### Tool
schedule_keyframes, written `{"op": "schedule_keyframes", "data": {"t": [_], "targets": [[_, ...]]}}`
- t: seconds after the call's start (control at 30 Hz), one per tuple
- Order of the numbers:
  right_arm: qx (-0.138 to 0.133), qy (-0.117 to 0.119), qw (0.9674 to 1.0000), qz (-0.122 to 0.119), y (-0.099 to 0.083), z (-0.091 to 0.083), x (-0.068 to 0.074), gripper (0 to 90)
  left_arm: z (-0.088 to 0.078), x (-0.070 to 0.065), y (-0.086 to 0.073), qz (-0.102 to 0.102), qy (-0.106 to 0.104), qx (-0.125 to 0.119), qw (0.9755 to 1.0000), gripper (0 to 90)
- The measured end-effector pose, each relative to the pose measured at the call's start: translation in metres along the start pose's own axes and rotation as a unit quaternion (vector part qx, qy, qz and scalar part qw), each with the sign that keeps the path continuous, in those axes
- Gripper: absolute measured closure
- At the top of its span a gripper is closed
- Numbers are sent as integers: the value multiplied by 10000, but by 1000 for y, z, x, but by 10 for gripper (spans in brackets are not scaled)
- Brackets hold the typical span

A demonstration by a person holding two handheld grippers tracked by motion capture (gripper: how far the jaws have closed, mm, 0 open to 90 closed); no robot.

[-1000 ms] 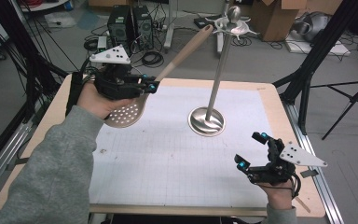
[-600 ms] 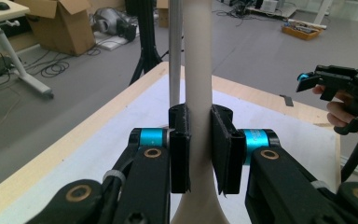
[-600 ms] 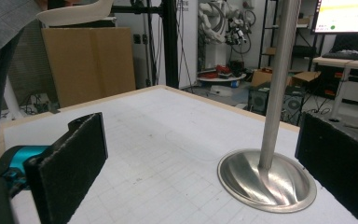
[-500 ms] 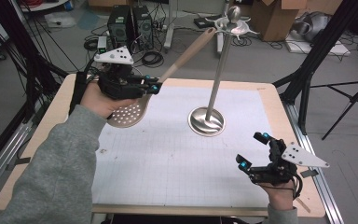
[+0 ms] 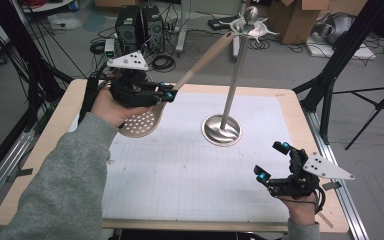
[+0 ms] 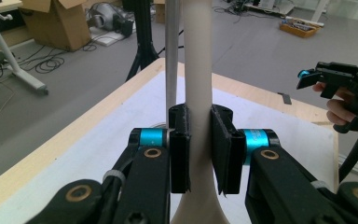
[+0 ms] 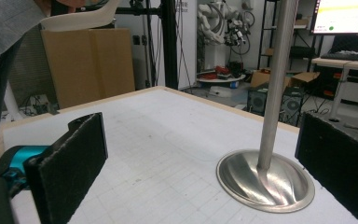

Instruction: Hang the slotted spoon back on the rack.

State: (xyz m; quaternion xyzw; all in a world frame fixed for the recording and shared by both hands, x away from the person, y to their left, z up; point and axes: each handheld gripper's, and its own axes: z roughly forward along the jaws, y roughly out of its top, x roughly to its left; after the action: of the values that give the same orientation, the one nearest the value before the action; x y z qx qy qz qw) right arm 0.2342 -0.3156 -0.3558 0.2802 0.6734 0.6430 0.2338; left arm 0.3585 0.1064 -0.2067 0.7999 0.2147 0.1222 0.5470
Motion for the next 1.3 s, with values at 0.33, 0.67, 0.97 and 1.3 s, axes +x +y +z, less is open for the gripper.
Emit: {"op": "schedule_keyframes", "data": {"t": [0.33,0.67,0.97,1.3], "targets": [[3,6,10000,-1,0,0,0,11,11,1,-4,-46,31,39,10000,779],[-38,-18,10000,5,1,-3,-1,11,26,1,-6,-105,91,105,9998,780],[-55,-39,10000,16,1,-5,-1,11,41,2,-8,-137,123,206,9996,780],[-59,-78,9999,-73,3,-7,0,11,60,0,-13,-207,18,248,9995,780]]}}
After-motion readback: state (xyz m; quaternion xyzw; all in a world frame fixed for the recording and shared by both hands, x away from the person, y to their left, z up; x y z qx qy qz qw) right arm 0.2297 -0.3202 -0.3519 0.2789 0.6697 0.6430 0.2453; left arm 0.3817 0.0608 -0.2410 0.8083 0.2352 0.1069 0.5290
